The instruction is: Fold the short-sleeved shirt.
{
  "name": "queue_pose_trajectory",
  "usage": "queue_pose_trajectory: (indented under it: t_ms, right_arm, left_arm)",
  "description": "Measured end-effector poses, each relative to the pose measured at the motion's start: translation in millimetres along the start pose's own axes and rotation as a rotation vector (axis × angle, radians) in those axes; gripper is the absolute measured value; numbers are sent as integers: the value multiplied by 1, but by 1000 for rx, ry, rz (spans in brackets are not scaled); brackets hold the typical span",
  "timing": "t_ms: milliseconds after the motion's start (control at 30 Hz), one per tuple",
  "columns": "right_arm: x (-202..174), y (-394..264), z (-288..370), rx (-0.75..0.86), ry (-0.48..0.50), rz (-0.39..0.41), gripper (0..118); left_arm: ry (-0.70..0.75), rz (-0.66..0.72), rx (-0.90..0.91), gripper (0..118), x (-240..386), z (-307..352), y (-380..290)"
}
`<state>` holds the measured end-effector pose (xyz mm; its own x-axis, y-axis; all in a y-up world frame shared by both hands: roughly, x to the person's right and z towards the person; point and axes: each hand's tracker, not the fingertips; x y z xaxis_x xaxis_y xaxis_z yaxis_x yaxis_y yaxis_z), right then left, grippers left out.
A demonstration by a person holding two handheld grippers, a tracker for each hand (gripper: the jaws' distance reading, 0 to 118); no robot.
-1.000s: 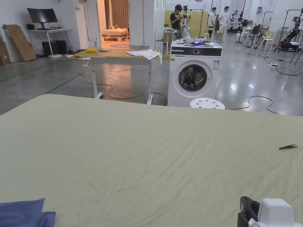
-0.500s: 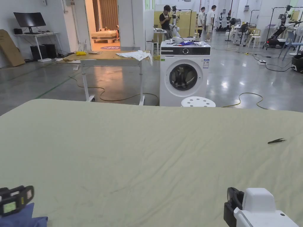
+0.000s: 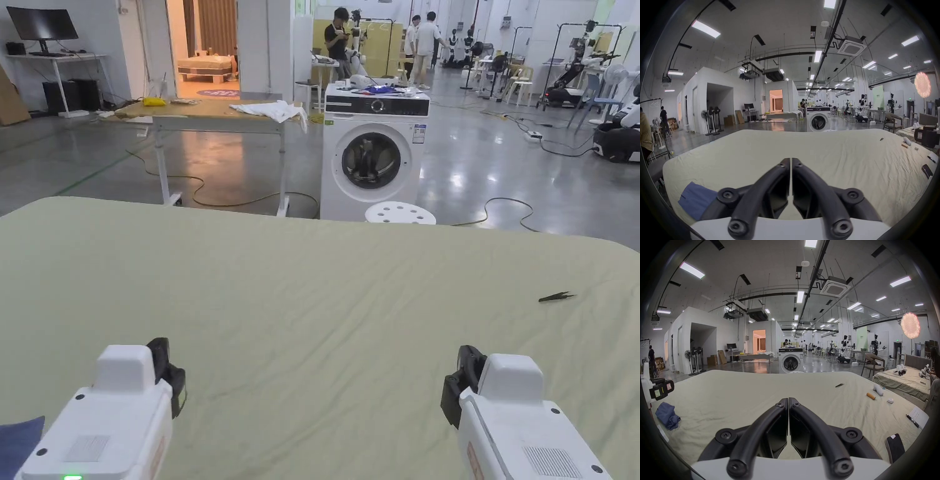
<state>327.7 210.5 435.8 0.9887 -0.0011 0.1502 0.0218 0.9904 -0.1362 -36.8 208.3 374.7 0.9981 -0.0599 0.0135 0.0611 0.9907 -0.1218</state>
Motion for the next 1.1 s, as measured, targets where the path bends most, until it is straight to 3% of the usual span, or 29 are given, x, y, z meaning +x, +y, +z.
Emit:
queue_pose_trajectory:
  t_ms: [333, 967, 1033, 1100]
  right_arm:
    - [-3, -9, -3, -11, -15, -12, 0]
    - [3, -16, -1, -28, 5, 4, 0]
    - [4, -17, -1, -23, -2, 3, 1]
    - [5, -17, 0, -18, -20, 5, 16]
  left_arm:
    - [-91, 4, 27, 0, 19, 2, 4]
    - [-87, 2, 47, 0, 27, 9, 0]
    - [-76, 6, 45, 9, 26, 9, 0]
    - [-74, 24, 44, 37, 26, 10, -1]
